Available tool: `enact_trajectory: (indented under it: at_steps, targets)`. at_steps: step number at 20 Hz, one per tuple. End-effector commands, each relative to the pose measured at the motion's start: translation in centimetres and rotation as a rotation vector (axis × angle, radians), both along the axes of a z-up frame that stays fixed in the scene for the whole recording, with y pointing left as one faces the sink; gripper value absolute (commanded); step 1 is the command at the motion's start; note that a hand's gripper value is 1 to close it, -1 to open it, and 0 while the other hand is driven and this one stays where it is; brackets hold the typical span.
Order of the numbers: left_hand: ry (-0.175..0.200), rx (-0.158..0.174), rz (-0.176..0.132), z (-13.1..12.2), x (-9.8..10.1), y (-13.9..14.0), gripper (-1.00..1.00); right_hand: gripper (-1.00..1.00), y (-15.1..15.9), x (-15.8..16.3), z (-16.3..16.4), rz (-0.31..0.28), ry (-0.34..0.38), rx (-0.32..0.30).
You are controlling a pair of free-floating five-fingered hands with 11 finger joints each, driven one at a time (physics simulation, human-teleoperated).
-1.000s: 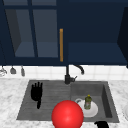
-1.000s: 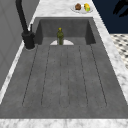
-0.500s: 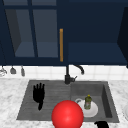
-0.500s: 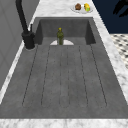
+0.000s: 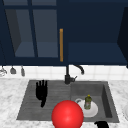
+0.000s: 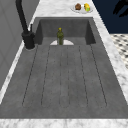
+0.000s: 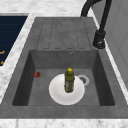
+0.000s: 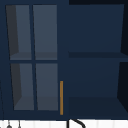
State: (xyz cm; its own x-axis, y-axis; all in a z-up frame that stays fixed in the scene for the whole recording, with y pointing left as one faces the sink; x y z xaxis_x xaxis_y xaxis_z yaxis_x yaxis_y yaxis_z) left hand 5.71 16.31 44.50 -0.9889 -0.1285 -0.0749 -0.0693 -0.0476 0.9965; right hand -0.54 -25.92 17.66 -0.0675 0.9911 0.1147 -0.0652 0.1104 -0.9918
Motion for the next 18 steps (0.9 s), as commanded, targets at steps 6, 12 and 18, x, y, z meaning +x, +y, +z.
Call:
enact_trajectory:
  at_steps: [6, 12, 18]
  targets:
    - [-0.112, 0.086, -0.103, 1.9, 0.2, 0.0, -1.00, 0.00, 0.0, 0.0, 0.0, 0.000, 0.000, 0.000]
    - [-0.142, 0.093, -0.116, 3.4, 0.2, 0.1, -1.00, 0.00, 0.0, 0.0, 0.0, 0.000, 0.000, 0.000]
    - [-0.142, 0.131, -0.072, 4.9, 1.2, -0.6, -1.00, 0.00, 0.0, 0.0, 0.0, 0.000, 0.000, 0.000]
